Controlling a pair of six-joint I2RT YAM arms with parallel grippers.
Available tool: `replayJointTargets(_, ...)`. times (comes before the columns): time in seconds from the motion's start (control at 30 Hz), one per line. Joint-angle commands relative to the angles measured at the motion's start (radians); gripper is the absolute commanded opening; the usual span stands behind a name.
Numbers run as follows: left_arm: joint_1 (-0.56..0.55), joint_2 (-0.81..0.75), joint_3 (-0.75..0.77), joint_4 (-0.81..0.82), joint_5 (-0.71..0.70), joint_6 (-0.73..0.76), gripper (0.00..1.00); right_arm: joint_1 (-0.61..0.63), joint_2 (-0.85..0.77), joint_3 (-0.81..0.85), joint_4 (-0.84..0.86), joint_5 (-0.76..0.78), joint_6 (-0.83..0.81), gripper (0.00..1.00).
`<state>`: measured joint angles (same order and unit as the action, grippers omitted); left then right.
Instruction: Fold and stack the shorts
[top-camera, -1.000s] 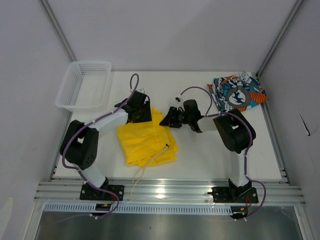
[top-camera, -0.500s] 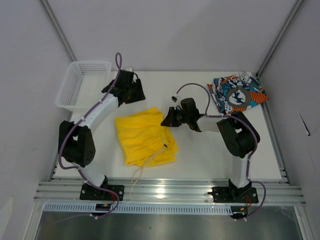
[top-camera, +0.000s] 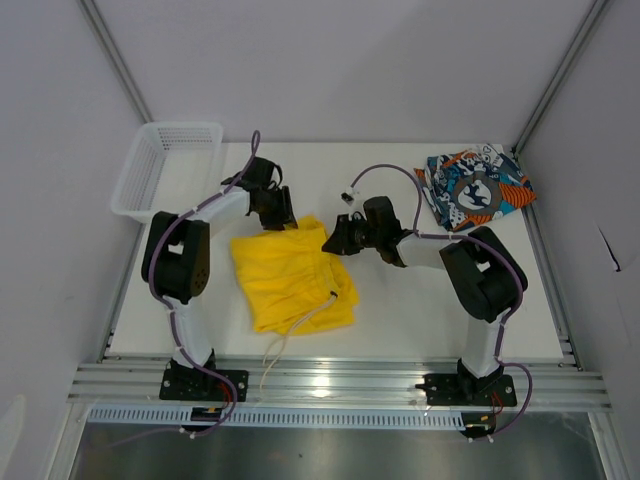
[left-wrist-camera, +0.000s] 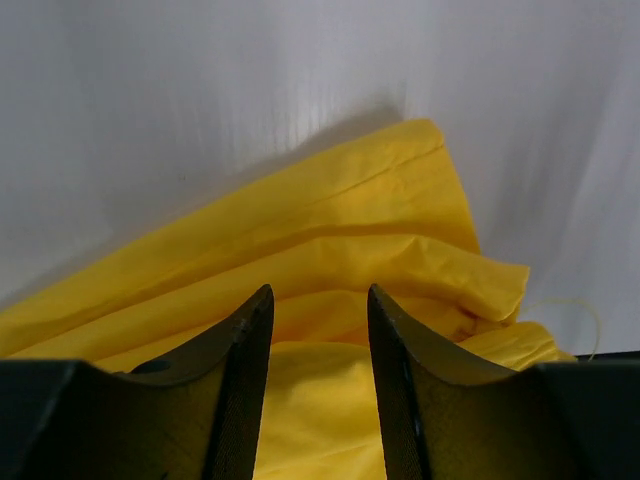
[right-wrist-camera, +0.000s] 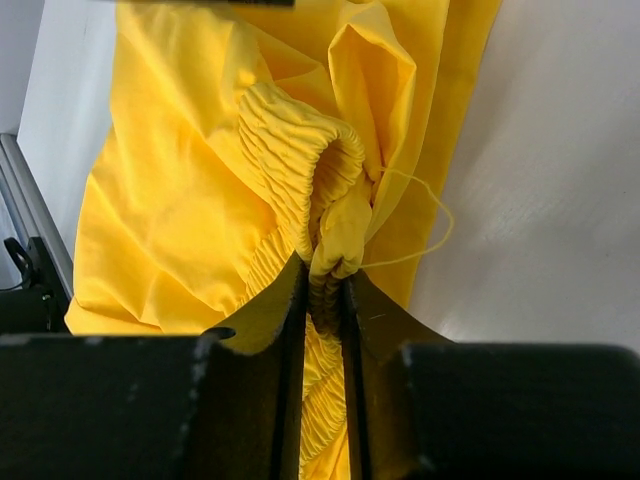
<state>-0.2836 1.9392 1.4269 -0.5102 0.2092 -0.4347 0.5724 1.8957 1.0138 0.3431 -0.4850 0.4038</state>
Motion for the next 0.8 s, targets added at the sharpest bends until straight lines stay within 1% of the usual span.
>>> replayJointTargets(0.0, -0.005, -0.020, -0.009, 0.059, 0.102, 0.043, 0.45, 0.007, -0.010, 0.026, 0.025, 0.003, -0.037, 0.21)
replayJointTargets(0.03, -0.005, -0.020, -0.011, 0.062, 0.105, 0.048, 0.45, 0.006, -0.007, 0.031, 0.022, 0.009, -0.039, 0.30)
replayJointTargets(0.13, -0.005, -0.025, -0.028, 0.073, 0.122, 0.054, 0.44, 0.007, 0.000, 0.039, 0.014, 0.019, -0.039, 0.41)
replayJointTargets(0.27, -0.005, -0.016, -0.025, 0.076, 0.139, 0.062, 0.44, 0.012, -0.012, 0.040, -0.004, 0.055, -0.051, 0.48)
replayJointTargets(0.47, -0.015, 0.004, -0.003, 0.058, 0.144, 0.077, 0.42, 0.023, -0.032, 0.039, -0.021, 0.089, -0.069, 0.50)
replayJointTargets(0.57, -0.020, 0.020, 0.015, 0.032, 0.133, 0.080, 0.42, 0.024, -0.033, 0.034, -0.009, 0.077, -0.069, 0.48)
replayJointTargets(0.63, -0.026, 0.026, 0.023, 0.030, 0.139, 0.083, 0.41, 0.026, -0.043, 0.029, -0.003, 0.071, -0.069, 0.42)
replayJointTargets(0.67, -0.031, 0.030, 0.023, 0.030, 0.139, 0.088, 0.41, 0.027, -0.047, 0.026, 0.003, 0.071, -0.069, 0.37)
replayJointTargets(0.7, -0.032, 0.038, 0.027, 0.026, 0.137, 0.090, 0.41, 0.027, -0.055, 0.022, 0.007, 0.069, -0.069, 0.29)
replayJointTargets(0.77, -0.037, 0.058, 0.052, 0.000, 0.124, 0.091, 0.41, 0.027, -0.064, 0.020, 0.010, 0.069, -0.071, 0.21)
